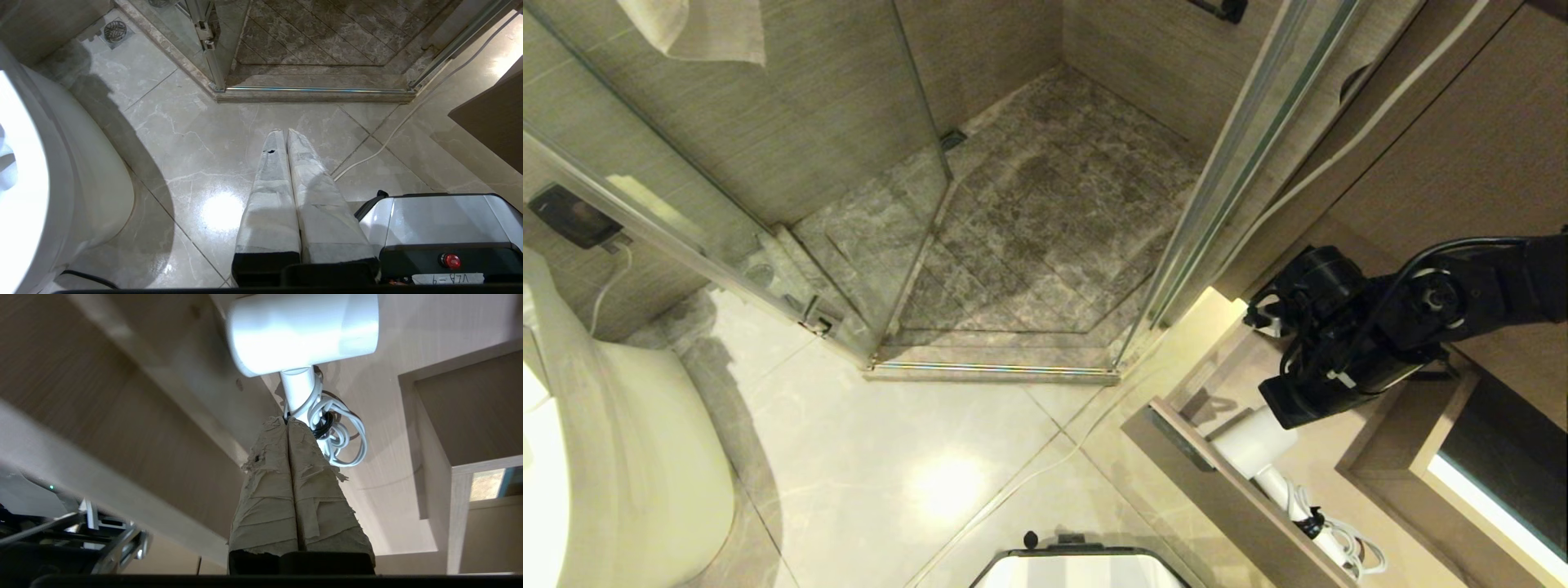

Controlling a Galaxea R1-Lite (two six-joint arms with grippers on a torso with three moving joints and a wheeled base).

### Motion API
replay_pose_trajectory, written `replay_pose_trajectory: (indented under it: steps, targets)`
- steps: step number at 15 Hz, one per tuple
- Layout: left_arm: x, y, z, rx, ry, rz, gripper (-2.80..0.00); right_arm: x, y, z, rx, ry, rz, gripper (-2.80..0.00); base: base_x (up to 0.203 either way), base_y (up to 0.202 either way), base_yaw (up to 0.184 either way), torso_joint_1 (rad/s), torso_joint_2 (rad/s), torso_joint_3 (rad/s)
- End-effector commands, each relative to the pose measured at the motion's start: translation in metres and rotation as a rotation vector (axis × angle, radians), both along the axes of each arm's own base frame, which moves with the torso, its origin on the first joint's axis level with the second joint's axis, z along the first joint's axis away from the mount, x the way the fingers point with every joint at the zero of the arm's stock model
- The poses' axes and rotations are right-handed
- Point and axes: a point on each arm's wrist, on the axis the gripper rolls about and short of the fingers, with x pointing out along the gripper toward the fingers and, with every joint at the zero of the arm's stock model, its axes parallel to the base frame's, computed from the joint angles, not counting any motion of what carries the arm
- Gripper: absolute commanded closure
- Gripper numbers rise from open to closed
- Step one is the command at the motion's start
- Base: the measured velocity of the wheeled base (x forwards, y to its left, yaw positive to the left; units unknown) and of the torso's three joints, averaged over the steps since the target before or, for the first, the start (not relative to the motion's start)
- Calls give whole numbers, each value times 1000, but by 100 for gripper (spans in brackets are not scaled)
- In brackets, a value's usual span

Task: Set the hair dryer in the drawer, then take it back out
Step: Pick up the hairdryer

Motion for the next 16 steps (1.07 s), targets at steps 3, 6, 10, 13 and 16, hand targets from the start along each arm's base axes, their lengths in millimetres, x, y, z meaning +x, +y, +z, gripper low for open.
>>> replay_pose_trajectory:
  steps: [3,6,10,13,16]
  targets:
    - [0,0,0,1,1,0,0,12,-11,-15,12,16,-27,0,0,0,0,0,0,0]
    - [0,0,0,0,1,-1,0,19,-10,-19,15,8,-28,-256,0,0,0,0,0,0]
    - [0,0,0,1,1,0,0,30,-20,-28,18,15,-61,-280,0,0,0,0,0,0]
    - [0,0,0,1,1,-1,0,44,-36,-34,37,19,-51,-280,0,0,0,0,0,0]
    - [0,0,0,1,1,0,0,53,-63,-43,12,37,-28,-280,0,0,0,0,0,0]
